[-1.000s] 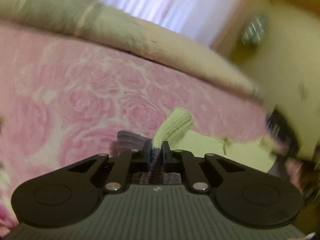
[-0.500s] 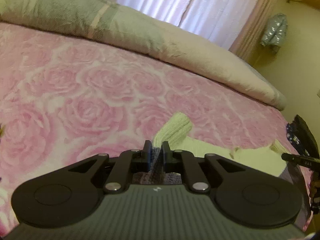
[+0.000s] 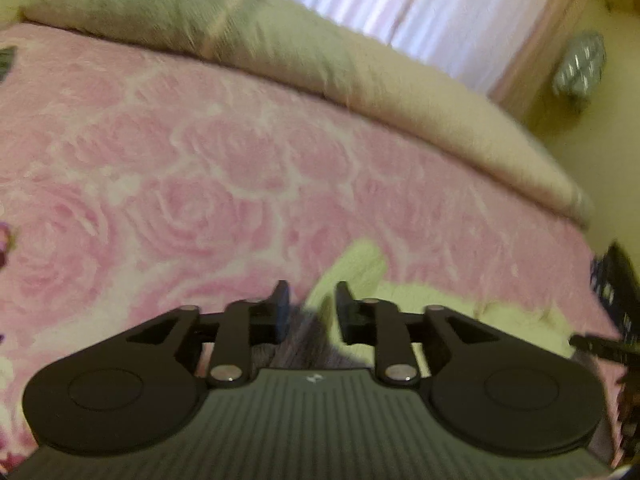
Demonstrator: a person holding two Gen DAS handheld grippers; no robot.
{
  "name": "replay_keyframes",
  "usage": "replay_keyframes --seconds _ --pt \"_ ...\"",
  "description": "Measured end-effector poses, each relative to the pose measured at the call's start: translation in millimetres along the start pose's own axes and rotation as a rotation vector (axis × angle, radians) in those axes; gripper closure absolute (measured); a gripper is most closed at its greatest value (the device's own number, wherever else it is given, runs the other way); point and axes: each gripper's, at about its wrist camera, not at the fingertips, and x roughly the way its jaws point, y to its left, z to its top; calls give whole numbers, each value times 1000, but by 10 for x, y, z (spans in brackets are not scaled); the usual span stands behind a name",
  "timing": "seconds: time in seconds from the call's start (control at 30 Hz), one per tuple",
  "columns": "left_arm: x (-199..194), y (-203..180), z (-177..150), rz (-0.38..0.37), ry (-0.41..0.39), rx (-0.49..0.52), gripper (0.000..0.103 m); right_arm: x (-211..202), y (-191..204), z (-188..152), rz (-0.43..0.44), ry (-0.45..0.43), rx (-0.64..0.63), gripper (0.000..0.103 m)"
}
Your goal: Fold clothes
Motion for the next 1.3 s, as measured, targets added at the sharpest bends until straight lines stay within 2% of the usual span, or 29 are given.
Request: replay_keyframes --seconds 0.07,0.1,0.17,0.23,0.27,0.3,0.33,0.4,0.43,0.5,0.63,0.7,0.77,0.8,0.83,0.87,0.9,1.03,1.07,1.13,1.23,1.3 --pt "-92 -54 54 -31 -33 -24 78 -138 38 41 11 -50 1 27" --pt "-101 -117 72 -60 -29 -3 80 -177 73 65 37 -59 -3 27" --pt "-45 -275 78 -117 7 71 103 -206 185 96 99 -63 -31 27" --pt "100 -435 40 -148 70 153 103 -142 358 97 173 -30 -107 42" --pt "187 -486 17 -144 91 183 103 -88 428 91 199 -11 -135 55" --pt "283 -476 -9 -109 96 198 103 7 466 75 206 14 -144 58" --pt "381 -444 -35 -64 94 209 103 117 484 55 197 38 -144 59" --pt "586 -320 -98 21 96 206 103 348 379 -21 117 67 -95 59" --pt "651 -194 -147 12 90 166 100 440 288 -68 101 68 -52 59" --pt "676 4 -163 -49 84 61 100 484 75 -133 154 35 71 62" --pt "666 70 -109 -73 88 28 100 451 58 -125 151 19 90 62" --pt "541 92 -85 -76 68 6 100 389 -44 -108 165 13 171 63" --pt "337 115 -55 -63 39 -4 101 194 -115 -80 109 4 242 63" --pt "208 90 -58 -46 26 -3 100 56 -44 -62 20 -4 192 63" --pt "80 40 -64 -26 13 13 100 -82 26 -44 -68 -11 141 63" --pt "-61 -35 -85 -25 1 48 100 -233 97 -39 -121 -29 94 63" --pt "-189 -134 -122 -43 -2 80 100 -393 162 -57 -94 -62 66 63" --pt "-459 -688 -494 -178 48 208 100 -766 553 -208 168 -92 61 63" --pt "-462 -839 -634 -190 66 260 99 -803 708 -267 213 -91 31 63" --pt "-438 -1139 -926 -193 102 371 97 -808 1045 -418 248 -82 -55 63" --pt "-312 -1291 -1282 -84 109 483 93 -623 1345 -725 185 -15 -167 63" --pt "-325 -1174 -1388 -40 52 508 95 -562 1283 -957 132 -49 -217 63"
